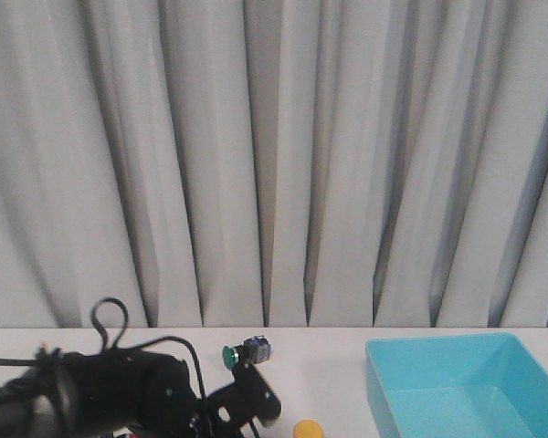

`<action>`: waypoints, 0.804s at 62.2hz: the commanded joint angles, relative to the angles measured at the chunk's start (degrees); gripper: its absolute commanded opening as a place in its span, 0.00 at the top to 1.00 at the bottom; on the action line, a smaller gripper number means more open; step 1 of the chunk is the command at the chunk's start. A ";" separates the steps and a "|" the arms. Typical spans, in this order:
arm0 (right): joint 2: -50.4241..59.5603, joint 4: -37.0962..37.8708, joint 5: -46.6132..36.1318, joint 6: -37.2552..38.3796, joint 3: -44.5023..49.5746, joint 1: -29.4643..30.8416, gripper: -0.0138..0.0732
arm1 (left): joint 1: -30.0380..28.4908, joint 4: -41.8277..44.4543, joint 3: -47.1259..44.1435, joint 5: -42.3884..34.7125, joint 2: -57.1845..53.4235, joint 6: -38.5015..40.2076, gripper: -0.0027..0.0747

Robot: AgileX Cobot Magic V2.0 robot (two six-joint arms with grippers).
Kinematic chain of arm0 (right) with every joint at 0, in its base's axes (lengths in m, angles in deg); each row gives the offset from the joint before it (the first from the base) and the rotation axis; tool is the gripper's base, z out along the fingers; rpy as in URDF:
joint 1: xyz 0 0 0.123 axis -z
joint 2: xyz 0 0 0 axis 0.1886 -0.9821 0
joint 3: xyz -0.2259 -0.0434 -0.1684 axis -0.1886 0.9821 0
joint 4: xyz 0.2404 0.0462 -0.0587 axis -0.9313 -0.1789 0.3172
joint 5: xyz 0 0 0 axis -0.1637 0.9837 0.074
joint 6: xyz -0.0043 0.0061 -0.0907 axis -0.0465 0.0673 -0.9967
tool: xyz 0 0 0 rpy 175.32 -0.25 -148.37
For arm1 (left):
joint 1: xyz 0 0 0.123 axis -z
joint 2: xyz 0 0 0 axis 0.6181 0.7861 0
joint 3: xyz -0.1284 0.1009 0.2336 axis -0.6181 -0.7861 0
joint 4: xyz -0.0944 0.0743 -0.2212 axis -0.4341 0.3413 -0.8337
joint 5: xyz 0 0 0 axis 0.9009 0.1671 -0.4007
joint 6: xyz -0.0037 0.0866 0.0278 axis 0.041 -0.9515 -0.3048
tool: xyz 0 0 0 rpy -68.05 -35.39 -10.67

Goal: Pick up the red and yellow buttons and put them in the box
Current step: 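Lower the left gripper onto the red button and grasp it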

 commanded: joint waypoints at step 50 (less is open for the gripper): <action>-0.13 0.43 -3.38 -0.57 -1.99 0.34 0.24 | 0.13 -6.44 -22.00 -13.39 -49.42 3.54 0.67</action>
